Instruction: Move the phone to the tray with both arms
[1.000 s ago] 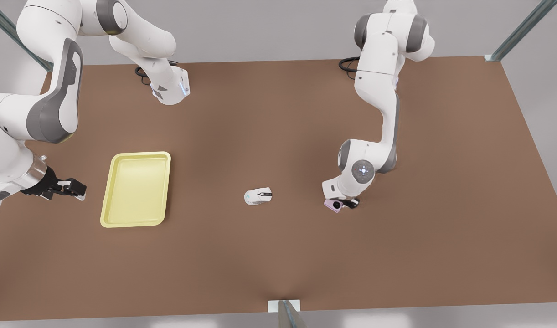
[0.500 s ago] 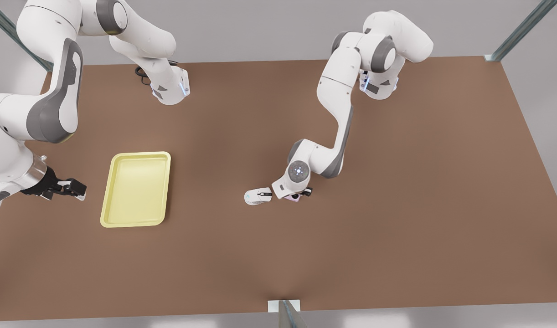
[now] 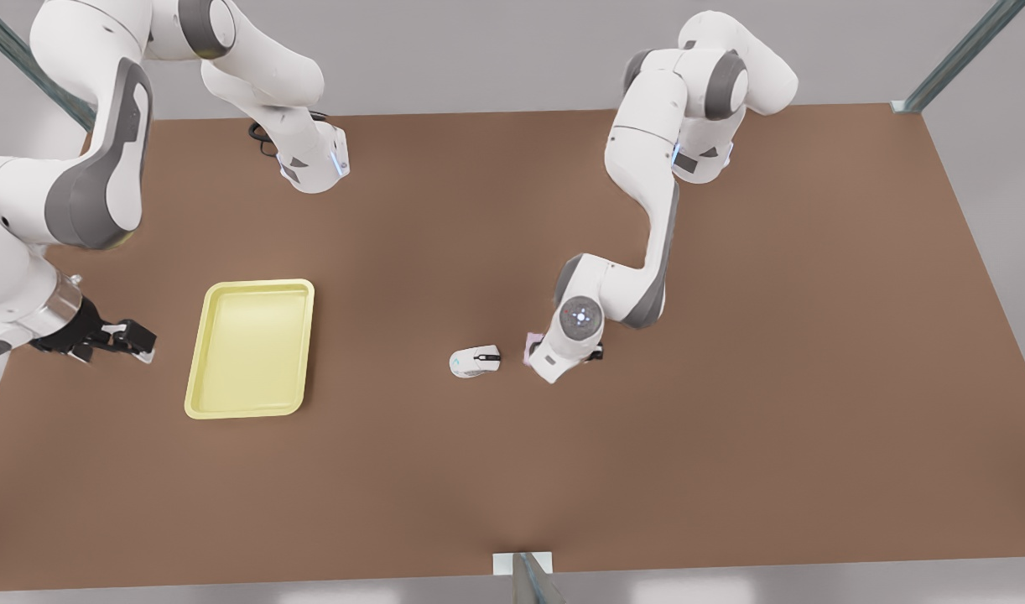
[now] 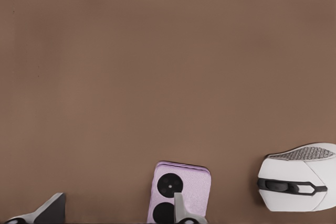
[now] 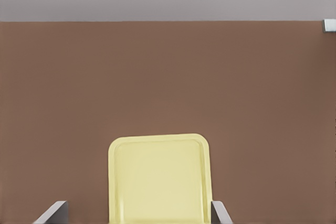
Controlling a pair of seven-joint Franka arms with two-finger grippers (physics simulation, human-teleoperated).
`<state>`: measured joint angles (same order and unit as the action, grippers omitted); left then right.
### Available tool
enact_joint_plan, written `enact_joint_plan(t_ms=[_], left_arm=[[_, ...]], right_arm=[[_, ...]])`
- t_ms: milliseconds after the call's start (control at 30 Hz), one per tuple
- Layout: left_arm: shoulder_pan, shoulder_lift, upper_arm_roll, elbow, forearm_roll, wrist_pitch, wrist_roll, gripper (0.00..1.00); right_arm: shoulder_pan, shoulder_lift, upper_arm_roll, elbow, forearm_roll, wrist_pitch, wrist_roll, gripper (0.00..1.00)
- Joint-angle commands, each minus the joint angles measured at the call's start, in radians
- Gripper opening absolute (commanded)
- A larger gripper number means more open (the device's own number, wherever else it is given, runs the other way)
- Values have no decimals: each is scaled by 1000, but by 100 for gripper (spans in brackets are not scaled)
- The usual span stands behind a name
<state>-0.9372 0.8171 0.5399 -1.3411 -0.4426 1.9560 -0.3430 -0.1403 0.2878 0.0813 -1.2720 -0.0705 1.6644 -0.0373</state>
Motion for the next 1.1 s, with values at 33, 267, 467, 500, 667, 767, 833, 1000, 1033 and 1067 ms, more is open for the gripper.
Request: enact_joint_plan(t_ms=[33, 267, 467, 500, 667, 767, 833, 1000, 1033, 1067], left_arm=[[113, -96, 98, 0, 12, -296, 292, 100], [315, -387, 141, 134, 174, -592, 533, 100], [819, -575, -577, 39, 515, -546, 398, 100], [828, -576, -578, 20, 516, -534, 398, 100], [819, -515, -567, 31, 519, -486, 398, 100], [821, -509, -564, 30, 516, -491, 400, 100], [821, -501, -564, 30, 515, -491, 401, 100], [822, -490, -564, 31, 515, -489, 404, 100], [824, -486, -563, 31, 515, -489, 404, 100], [824, -484, -563, 30, 515, -489, 403, 100]], right_arm=[[4, -10, 3, -4, 1, -17, 2, 100], [177, 25, 3, -9, 14, -101, 1, 100], [407, 114, 8, -21, 90, -97, 270, 100], [459, 126, -8, -30, 103, -51, 287, 100], [820, 329, -218, 97, 162, 38, 826, 100], [849, 504, -166, 276, 170, 109, 1142, 100], [849, 585, -107, 315, 169, 227, 1292, 100], [855, 636, -90, 333, 150, 230, 1444, 100], [855, 642, -90, 329, 152, 235, 1513, 100], [855, 651, -89, 329, 153, 245, 1519, 100]])
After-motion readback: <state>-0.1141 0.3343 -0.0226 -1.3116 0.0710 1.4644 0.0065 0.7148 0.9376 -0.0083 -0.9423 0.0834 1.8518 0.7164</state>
